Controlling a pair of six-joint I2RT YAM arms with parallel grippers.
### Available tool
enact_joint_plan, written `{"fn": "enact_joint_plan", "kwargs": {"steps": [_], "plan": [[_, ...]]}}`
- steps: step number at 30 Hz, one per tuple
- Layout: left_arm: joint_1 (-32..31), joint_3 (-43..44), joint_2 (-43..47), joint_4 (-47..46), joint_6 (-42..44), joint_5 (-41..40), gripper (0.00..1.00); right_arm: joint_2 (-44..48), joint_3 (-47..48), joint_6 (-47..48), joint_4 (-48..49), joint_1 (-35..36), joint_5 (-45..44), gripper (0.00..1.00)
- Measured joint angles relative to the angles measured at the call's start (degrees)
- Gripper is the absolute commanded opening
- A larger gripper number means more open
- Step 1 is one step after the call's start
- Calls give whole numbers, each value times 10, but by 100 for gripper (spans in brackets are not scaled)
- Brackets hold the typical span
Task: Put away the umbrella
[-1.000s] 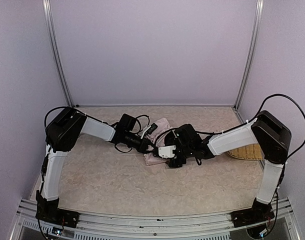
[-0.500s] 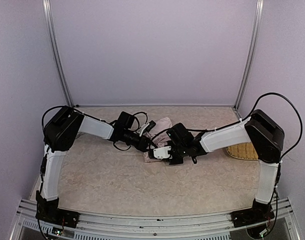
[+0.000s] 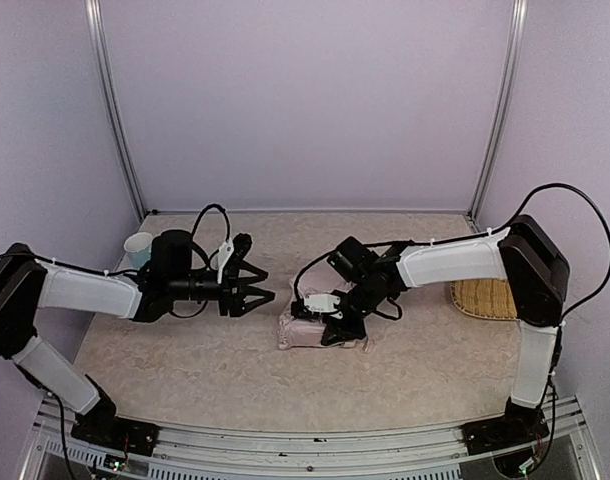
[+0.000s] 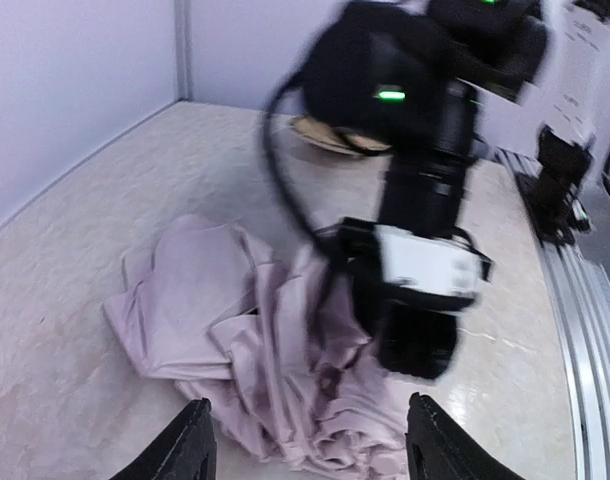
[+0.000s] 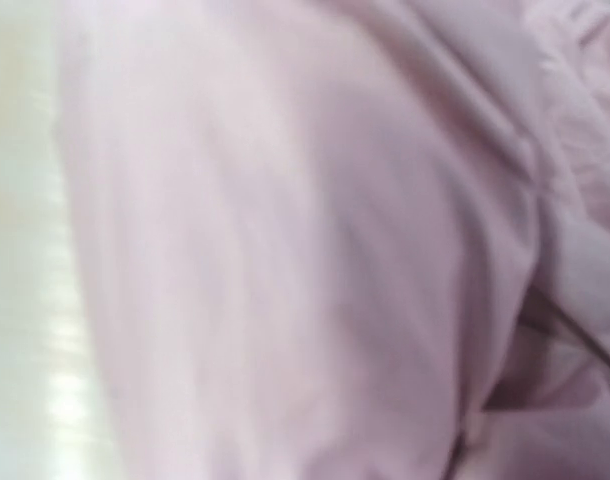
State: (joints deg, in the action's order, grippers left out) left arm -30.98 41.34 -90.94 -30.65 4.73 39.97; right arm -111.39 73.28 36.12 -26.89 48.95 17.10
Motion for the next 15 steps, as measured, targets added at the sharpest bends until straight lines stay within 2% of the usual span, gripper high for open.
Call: {"fn": "enact_joint_plan", "kwargs": {"steps": [4, 8, 15], "plan": [[-100, -77, 95, 18, 138, -44, 67, -36, 43, -18, -76, -1, 101, 16], [-208, -111, 95, 35, 271, -118, 71, -75, 81, -21, -134, -10, 177, 17], [-236, -61, -25, 56, 399, -214, 77, -129, 140, -21, -201, -37, 258, 17]]}}
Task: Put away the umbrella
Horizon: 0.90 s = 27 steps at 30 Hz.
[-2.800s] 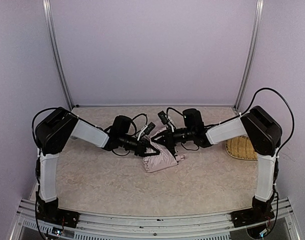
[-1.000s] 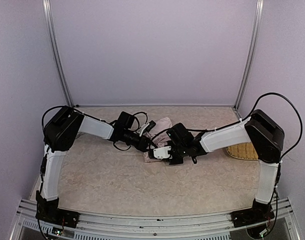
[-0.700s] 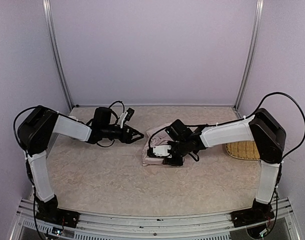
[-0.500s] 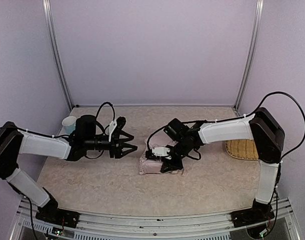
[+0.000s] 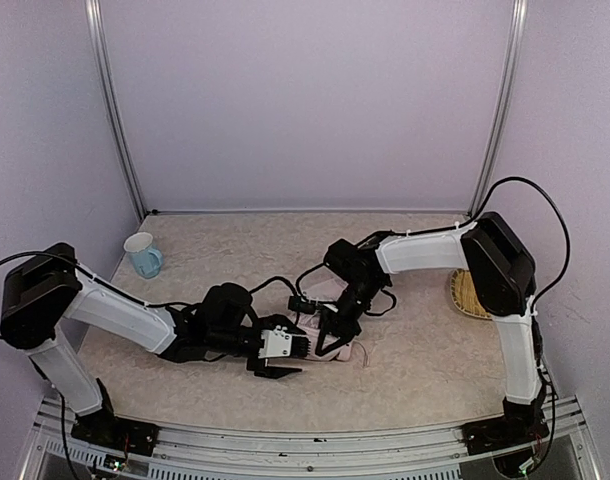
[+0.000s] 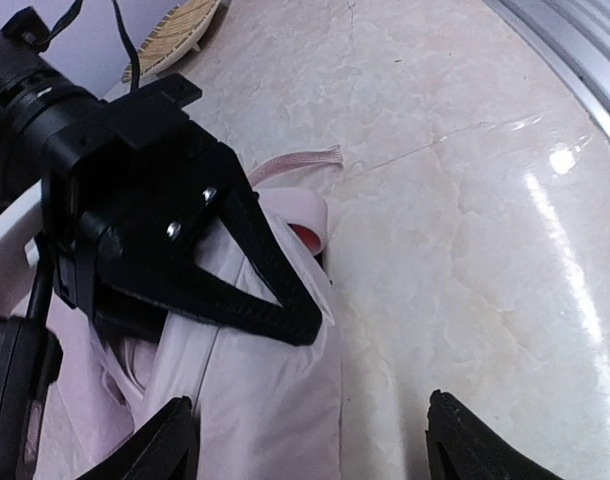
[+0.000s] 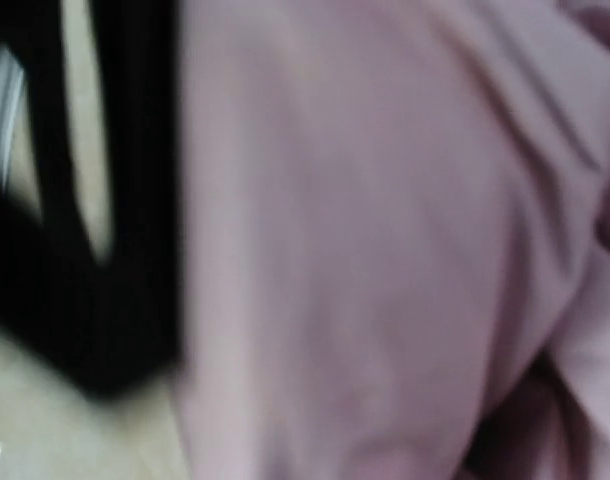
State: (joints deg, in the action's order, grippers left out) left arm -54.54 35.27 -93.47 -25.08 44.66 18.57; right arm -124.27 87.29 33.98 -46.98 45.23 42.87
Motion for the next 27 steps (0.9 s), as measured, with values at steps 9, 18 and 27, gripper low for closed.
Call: {"fn": "enact_joint_plan", "kwargs": {"steps": [9, 18, 27], "plan": [[-31, 46, -66, -20, 79, -89, 78, -22, 23, -2, -27, -13, 34, 17], [-21, 4, 2, -22, 85, -86, 82, -22, 21, 12, -29, -13, 35, 16], [3, 47, -72, 4, 71, -119, 58, -15, 12, 9, -18, -13, 34, 24]]}}
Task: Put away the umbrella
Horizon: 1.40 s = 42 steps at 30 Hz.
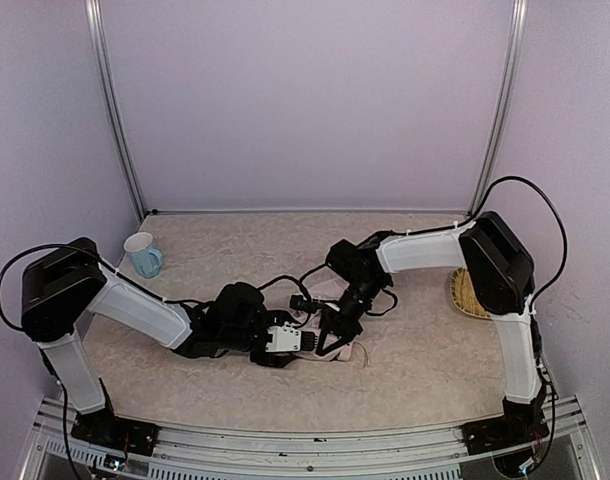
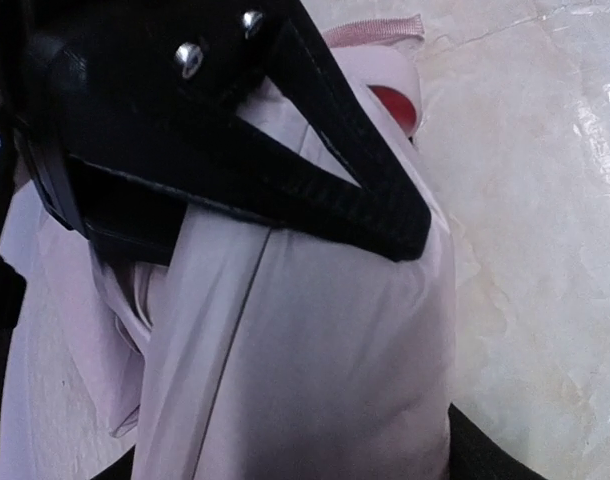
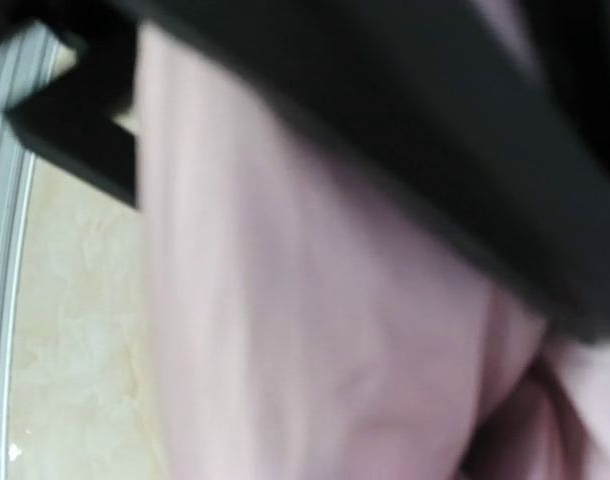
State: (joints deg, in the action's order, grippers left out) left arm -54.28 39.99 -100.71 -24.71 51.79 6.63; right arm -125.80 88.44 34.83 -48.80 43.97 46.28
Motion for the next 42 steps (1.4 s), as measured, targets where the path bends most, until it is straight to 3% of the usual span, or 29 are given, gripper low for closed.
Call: {"fn": "enact_joint_plan", "kwargs": {"steps": [3, 5, 7, 11, 16, 22, 27, 33, 39, 42], "plan": [[4, 33, -25, 31, -14, -4, 33, 7, -7, -6, 11, 0, -3, 43], [7, 51, -31, 68, -24, 7, 23, 19, -22, -19, 24, -1, -7, 51], [7, 65, -36, 100, -28, 16, 15, 37, -42, -31, 46, -4, -7, 61], [11, 99, -42, 141, -50, 30, 10, 99, -110, -62, 116, -16, -23, 71], [20, 139, -62, 178, -96, 68, 7, 194, -213, -104, 215, -23, -102, 73], [45, 229, -123, 234, -153, 149, 5, 371, -359, -132, 326, -26, -229, 72], [77, 294, -169, 290, -187, 235, 3, 501, -477, -104, 432, 28, -372, 78], [99, 355, -207, 358, -202, 307, 3, 477, -512, -28, 521, 107, -461, 90], [105, 381, -220, 393, -202, 327, 3, 344, -445, 49, 556, 123, -550, 87], [105, 386, -224, 401, -203, 330, 3, 299, -425, 77, 565, 123, -584, 79]]}}
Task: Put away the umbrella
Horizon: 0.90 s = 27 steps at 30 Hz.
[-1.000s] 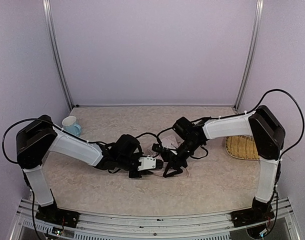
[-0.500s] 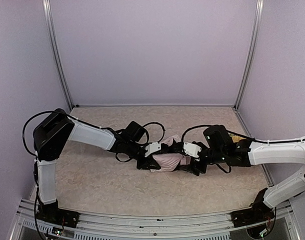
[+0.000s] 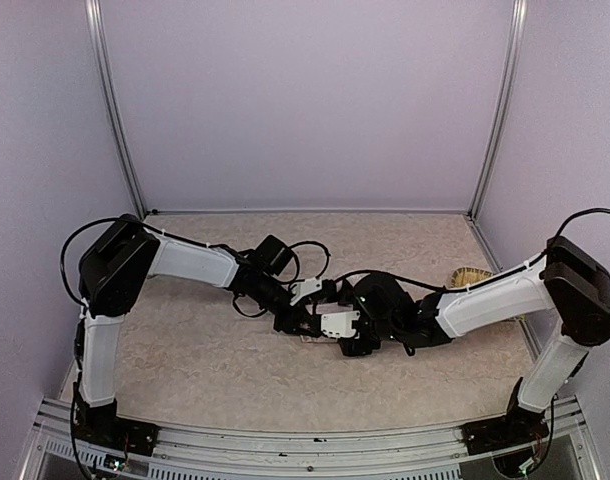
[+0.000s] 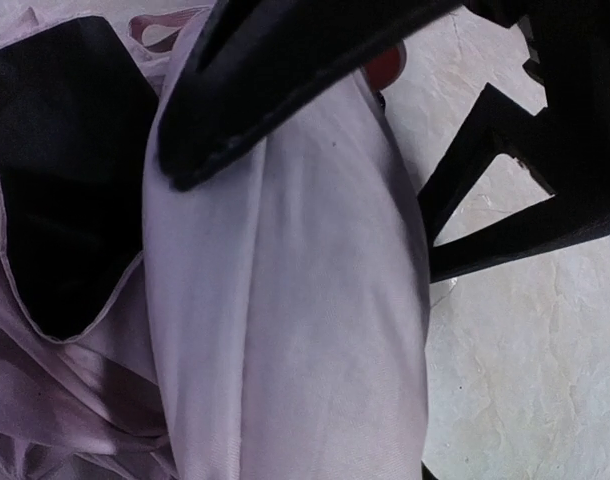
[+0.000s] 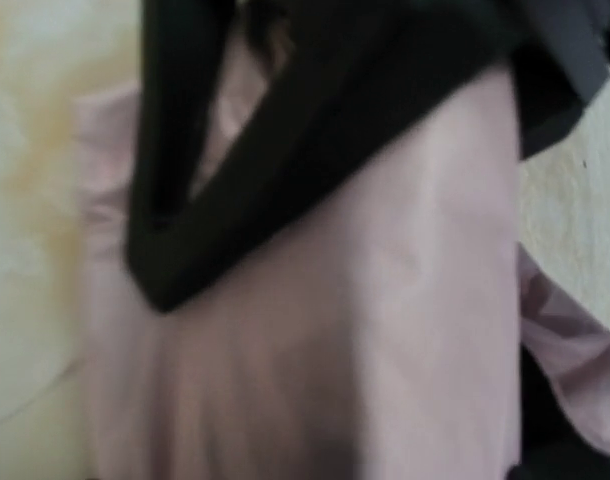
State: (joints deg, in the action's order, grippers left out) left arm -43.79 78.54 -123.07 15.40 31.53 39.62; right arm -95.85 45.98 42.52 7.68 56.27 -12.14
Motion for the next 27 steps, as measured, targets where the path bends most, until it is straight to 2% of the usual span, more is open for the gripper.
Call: {"fn": "enact_joint_plan", "kwargs": {"steps": [3, 6, 7, 9, 10, 12, 14, 18, 23, 25, 27], "plan": [[2, 8, -5, 12, 4, 6, 3, -34, 28, 13, -6, 0, -23, 68], [2, 16, -9, 24, 11, 7, 5, -55, 49, 13, -18, 0, -33, 48], [2, 18, -11, 27, 14, 7, 9, -56, 51, 12, -22, 0, -31, 41], [3, 22, -13, 33, 24, 4, 24, -56, 51, 5, -28, 0, -29, 31], [3, 23, -14, 33, 30, 2, 37, -56, 53, -2, -31, 0, -28, 28], [5, 19, -13, 30, 31, 4, 52, -56, 58, -11, -40, 0, -27, 23], [11, -1, -4, 17, 25, 23, 60, -58, 61, -12, -48, 0, -21, 20], [31, -90, 48, -63, -12, 42, 68, -69, 87, -20, -73, 0, 11, 19], [73, -298, 192, -280, -102, 28, 70, -82, 132, -45, -139, -6, 50, 19], [86, -389, 264, -394, -114, 17, 68, -88, 154, -56, -173, -14, 74, 20], [82, -452, 322, -469, -106, 10, 67, -95, 179, -67, -212, -22, 102, 22]]}}
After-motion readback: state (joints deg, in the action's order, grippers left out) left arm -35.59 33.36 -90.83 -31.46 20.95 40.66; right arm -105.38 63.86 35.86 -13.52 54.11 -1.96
